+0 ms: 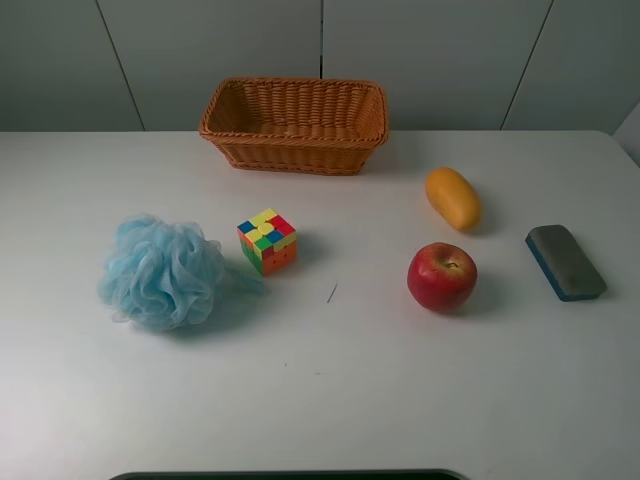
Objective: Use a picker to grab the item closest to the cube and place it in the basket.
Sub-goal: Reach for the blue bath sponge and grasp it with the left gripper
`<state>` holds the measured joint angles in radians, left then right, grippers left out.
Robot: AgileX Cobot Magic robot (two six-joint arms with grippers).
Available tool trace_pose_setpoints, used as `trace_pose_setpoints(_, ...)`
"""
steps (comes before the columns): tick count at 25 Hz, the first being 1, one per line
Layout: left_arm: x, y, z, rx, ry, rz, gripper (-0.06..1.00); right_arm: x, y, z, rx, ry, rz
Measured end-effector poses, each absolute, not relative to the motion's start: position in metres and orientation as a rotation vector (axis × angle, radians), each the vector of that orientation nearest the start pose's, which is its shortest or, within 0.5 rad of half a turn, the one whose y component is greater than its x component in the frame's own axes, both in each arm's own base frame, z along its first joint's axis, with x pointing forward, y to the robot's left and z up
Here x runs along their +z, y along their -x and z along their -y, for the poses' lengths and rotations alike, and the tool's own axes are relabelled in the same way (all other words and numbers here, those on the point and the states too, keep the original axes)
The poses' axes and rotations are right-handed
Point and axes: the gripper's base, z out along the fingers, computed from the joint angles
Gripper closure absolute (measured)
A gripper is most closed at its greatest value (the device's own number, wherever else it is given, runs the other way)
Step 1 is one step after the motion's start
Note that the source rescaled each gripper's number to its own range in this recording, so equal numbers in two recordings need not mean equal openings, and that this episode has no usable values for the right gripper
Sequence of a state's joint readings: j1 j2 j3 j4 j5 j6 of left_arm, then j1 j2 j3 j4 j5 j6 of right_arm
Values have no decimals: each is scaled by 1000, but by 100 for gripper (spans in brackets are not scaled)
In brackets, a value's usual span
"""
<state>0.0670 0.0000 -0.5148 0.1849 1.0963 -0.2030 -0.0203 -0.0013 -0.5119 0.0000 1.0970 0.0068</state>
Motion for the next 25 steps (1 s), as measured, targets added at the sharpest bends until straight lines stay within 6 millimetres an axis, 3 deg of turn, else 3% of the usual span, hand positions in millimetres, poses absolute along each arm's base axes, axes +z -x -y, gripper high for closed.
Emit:
trace_pose_setpoints(7,280,10,-14,137,290,-2031,-6,278,8,0,-8,-28,-2067)
trace_pose_setpoints(10,289,14,-14,134,288,-1995,-6,278,8,0,-8,-28,-2067)
trace_pose_setpoints(13,318,20,-13,127,286,-1945,-6,278,8,0,-8,-28,-2067)
trace_pose_setpoints(16,356,12,-12,108,260,-1954,-6,278,8,0,-8,-28,-2067)
trace_pose_setpoints(19,391,-10,-8,73,204,-1993,-6,278,8,0,-8,-28,-2067)
trace_pose_setpoints(21,409,-35,-7,59,163,-2046,-6,278,8,0,-8,-28,-2067)
trace_pose_setpoints(25,424,-94,-5,52,22,-2183,-6,278,8,0,-8,-28,-2067)
